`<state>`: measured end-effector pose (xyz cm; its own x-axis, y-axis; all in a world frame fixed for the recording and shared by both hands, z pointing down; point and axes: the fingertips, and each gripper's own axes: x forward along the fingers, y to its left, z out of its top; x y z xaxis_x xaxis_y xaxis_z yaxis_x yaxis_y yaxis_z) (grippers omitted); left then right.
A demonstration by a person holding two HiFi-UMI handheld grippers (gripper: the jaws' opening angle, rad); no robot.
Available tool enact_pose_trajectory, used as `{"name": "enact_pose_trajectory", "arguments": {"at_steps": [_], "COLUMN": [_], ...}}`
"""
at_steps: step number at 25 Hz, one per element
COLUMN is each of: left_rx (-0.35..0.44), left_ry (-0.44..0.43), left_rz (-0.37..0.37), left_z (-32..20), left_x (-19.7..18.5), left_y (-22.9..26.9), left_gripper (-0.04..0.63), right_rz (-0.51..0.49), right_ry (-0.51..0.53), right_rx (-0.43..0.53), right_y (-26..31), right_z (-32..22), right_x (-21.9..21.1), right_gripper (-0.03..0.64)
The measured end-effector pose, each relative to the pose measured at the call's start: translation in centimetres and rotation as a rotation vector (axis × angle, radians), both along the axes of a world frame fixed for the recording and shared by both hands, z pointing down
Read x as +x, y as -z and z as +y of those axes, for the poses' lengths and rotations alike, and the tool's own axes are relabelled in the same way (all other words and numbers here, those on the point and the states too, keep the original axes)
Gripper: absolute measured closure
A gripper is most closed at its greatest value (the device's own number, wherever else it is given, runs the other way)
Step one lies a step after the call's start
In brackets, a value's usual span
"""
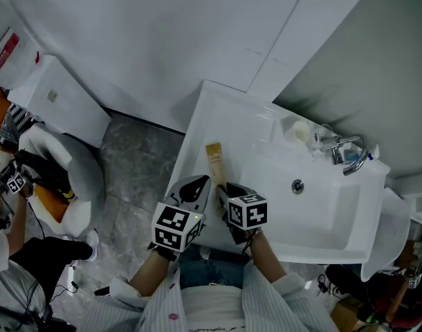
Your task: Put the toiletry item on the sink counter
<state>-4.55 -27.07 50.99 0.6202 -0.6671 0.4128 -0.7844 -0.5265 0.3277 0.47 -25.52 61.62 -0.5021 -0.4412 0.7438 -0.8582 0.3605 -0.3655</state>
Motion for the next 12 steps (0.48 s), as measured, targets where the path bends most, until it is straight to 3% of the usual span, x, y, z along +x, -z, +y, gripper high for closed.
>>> {"name": "enact_pose_trajectory", "arguments": {"at_steps": [12], "left_rx": [0.006], "left_ry": [-0.013], "left_rz": [-0.001], "left_z": [0.14], "left_x": [0.05], "left_y": [0.13], "left_gripper": [0.578], "right_rz": [0.052], "right_ry": [-0.015], "right_rx": [0.021], "right_y": [0.12], "right_z": [-0.03], "right_x": [0.58], "right_gripper": [0.482]}}
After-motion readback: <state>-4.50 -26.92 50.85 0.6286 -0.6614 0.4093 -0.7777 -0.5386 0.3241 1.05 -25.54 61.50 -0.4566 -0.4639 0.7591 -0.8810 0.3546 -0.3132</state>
